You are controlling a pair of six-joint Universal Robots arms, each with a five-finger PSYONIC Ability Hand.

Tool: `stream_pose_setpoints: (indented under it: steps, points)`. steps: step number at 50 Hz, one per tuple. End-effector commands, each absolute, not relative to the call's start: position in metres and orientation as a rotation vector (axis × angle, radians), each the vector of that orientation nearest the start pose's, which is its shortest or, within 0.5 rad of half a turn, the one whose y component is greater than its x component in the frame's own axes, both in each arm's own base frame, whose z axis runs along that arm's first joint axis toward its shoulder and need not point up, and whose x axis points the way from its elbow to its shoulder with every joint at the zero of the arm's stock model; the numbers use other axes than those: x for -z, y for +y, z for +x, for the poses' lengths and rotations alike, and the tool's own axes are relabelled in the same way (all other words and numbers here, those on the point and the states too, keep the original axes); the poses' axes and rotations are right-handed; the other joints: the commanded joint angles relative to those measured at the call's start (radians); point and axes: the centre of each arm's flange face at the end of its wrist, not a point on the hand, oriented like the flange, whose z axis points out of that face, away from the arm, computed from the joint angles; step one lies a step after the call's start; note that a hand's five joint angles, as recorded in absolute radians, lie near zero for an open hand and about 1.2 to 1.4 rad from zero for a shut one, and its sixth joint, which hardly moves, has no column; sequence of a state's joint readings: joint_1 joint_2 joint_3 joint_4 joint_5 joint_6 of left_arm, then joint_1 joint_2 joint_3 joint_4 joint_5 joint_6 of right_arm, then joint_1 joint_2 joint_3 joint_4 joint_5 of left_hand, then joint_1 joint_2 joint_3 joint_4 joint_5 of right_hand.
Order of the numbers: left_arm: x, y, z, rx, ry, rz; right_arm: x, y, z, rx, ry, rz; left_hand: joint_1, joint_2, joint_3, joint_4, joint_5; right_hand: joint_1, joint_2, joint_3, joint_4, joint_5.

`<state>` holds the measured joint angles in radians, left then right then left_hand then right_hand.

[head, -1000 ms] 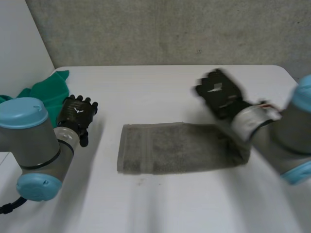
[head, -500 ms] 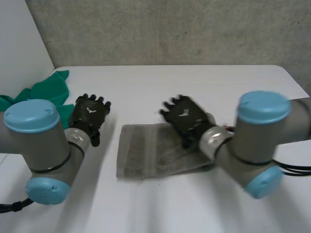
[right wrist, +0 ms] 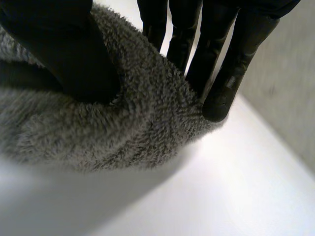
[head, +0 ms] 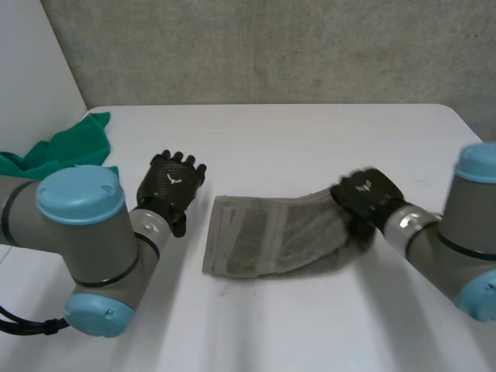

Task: Fold the laundry.

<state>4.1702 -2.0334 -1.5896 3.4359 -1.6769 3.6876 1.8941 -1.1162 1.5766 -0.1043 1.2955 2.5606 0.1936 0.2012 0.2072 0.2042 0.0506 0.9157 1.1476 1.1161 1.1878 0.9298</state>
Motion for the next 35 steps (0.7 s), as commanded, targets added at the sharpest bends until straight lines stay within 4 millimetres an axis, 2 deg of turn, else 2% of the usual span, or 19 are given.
stream_pose_setpoints:
  steps: [1,4,5,9,11,12,13,14,15,19,20,23,24,28,32,35]
  points:
    - [-0.190,-0.264,-0.277,1.976,2.039,1.030,-0.201,-0.238,0.345,1.838,1.781,-1.478,-0.019,-0.027,-0.033,-0.030,-0.051,0.481,0.249,0.280,0.208,0.292]
    - [-0.195,-0.268,-0.271,1.980,2.035,0.999,-0.196,-0.220,0.368,1.785,1.703,-1.552,-0.019,-0.027,-0.033,-0.030,-0.051,0.481,0.249,0.280,0.208,0.292]
    - [-0.198,-0.270,-0.267,1.983,2.035,0.975,-0.193,-0.205,0.383,1.752,1.635,-1.618,-0.019,-0.027,-0.033,-0.030,-0.051,0.481,0.249,0.280,0.208,0.292]
    - [-0.199,-0.275,-0.261,1.985,2.051,0.929,-0.170,-0.175,0.409,1.683,1.502,-1.814,-0.019,-0.027,-0.033,-0.030,-0.051,0.481,0.249,0.280,0.208,0.292]
    - [-0.200,-0.276,-0.260,1.995,2.057,0.916,-0.162,-0.171,0.413,1.683,1.486,-1.860,-0.019,-0.027,-0.033,-0.030,-0.051,0.403,0.171,0.203,0.131,0.214]
    - [-0.201,-0.277,-0.259,1.999,2.062,0.905,-0.161,-0.171,0.414,1.689,1.480,-1.873,-0.019,-0.027,-0.033,-0.030,-0.051,0.173,-0.059,-0.028,-0.099,-0.016]
    - [-0.202,-0.279,-0.258,2.007,2.074,0.881,-0.160,-0.174,0.414,1.699,1.494,-1.873,-0.019,-0.027,-0.033,-0.030,-0.051,-0.391,-0.622,-0.591,-0.663,-0.579]
    - [-0.202,-0.280,-0.257,2.010,2.080,0.874,-0.160,-0.174,0.414,1.703,1.507,-1.865,-0.019,-0.027,-0.033,-0.030,-0.051,-0.672,-0.904,-0.873,-0.944,-0.861]
    - [-0.203,-0.281,-0.257,2.016,2.084,0.864,-0.160,-0.175,0.413,1.707,1.528,-1.854,-0.019,-0.027,-0.033,-0.030,-0.051,-0.741,-0.973,-0.942,-1.013,-0.930]
    - [-0.207,-0.285,-0.257,2.048,2.098,0.832,-0.171,-0.183,0.405,1.687,1.674,-1.673,-0.019,-0.027,-0.033,-0.030,-0.051,-0.741,-0.973,-0.942,-1.013,-0.930]
    - [-0.209,-0.287,-0.258,2.062,2.096,0.821,-0.179,-0.192,0.398,1.681,1.737,-1.555,-0.019,-0.027,-0.033,-0.030,-0.051,-0.741,-0.973,-0.942,-1.013,-0.930]
    - [-0.214,-0.287,-0.262,2.092,2.091,0.817,-0.197,-0.212,0.379,1.686,1.840,-1.352,-0.019,-0.027,-0.033,-0.030,-0.051,-0.741,-0.973,-0.942,-1.013,-0.930]
    - [-0.217,-0.288,-0.264,2.110,2.092,0.808,-0.210,-0.221,0.366,1.696,1.879,-1.235,-0.019,-0.027,-0.033,-0.030,-0.051,-0.741,-0.973,-0.942,-1.013,-0.930]
    - [-0.226,-0.284,-0.274,2.188,2.116,0.781,-0.234,-0.234,0.339,1.714,1.941,-1.025,-0.019,-0.027,-0.033,-0.030,-0.051,-0.741,-0.973,-0.942,-1.013,-0.930]
    - [-0.232,-0.270,-0.294,2.286,2.187,0.805,-0.232,-0.247,0.319,1.712,2.019,-0.945,-0.019,-0.027,-0.033,-0.030,-0.051,-0.741,-0.973,-0.942,-1.013,-0.930]
    - [-0.229,-0.258,-0.305,2.300,2.247,0.867,-0.226,-0.250,0.311,1.693,2.060,-0.935,-0.015,-0.023,-0.029,-0.026,-0.047,-0.741,-0.973,-0.942,-1.013,-0.930]
